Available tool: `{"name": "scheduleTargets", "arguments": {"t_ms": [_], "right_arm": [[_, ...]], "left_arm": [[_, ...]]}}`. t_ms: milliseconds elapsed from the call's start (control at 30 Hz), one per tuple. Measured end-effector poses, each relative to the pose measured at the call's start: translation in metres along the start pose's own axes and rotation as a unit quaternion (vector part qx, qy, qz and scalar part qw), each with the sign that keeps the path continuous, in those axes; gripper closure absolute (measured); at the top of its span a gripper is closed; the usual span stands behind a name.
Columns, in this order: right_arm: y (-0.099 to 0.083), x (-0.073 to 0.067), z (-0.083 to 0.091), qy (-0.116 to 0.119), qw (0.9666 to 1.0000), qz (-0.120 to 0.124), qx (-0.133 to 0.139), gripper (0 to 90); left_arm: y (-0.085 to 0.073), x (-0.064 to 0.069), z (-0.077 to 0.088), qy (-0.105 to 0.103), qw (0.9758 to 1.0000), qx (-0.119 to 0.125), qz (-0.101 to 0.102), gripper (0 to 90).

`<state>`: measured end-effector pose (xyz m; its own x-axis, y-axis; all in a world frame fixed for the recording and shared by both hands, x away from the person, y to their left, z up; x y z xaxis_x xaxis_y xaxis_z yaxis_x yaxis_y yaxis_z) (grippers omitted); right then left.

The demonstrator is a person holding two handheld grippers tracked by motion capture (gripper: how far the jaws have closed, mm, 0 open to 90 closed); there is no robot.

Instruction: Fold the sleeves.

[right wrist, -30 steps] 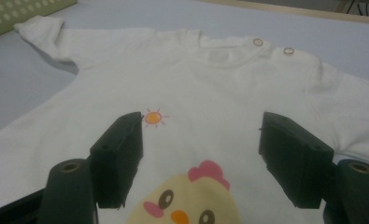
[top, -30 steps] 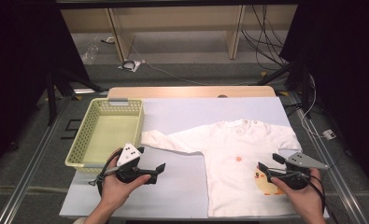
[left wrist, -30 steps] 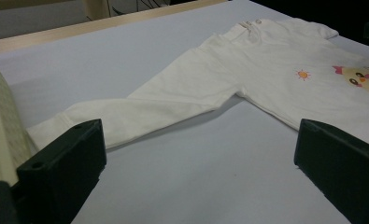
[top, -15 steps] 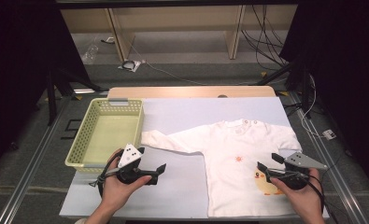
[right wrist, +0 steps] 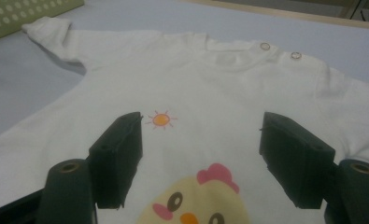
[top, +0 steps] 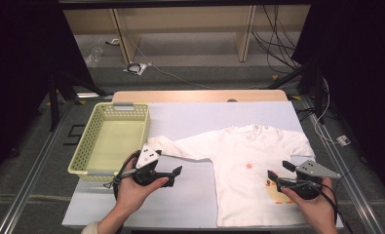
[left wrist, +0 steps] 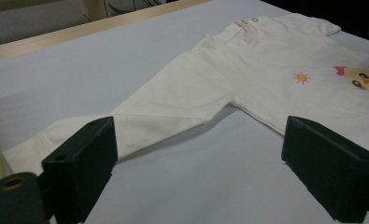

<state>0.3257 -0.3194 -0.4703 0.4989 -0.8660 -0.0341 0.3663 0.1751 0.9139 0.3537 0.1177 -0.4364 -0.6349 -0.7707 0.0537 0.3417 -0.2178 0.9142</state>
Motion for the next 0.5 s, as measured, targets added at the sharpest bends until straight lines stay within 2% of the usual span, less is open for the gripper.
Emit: {"name": "scheduleTargets", "arguments": {"t_ms": [167,233,367,500], "right_arm": [[-0.001,-0.003,0.001,0.003,1.0000,0.001,0.003,30.5],[-0.001,-0.004,0.001,0.003,1.0000,0.001,-0.001,30.2],[-0.001,-0.005,0.000,0.002,1.0000,0.001,0.000,30.1],[-0.001,-0.005,-0.001,0.003,1.0000,0.002,-0.002,30.1]], "left_arm": [[0.012,0.002,-0.022,0.002,0.9999,-0.012,-0.003,14.2],[0.017,0.000,-0.033,0.005,0.9999,-0.016,0.002,15.2],[0.024,-0.006,-0.056,0.017,0.9991,-0.039,0.001,16.9],[0.027,-0.015,-0.078,0.036,0.9971,-0.067,0.007,20.7]]}}
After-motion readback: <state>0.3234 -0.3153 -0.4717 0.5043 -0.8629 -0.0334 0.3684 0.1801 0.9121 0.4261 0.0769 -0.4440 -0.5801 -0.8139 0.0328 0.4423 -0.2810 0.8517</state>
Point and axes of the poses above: each handheld gripper's, and its own axes: z roughly backward along the jaws, y roughly out of its top, x roughly to its right, the point moved 1 cm from there along -z, roughly forward along the jaws, and after that the axes turned 5 degrees about x, right-handed, at the moved point
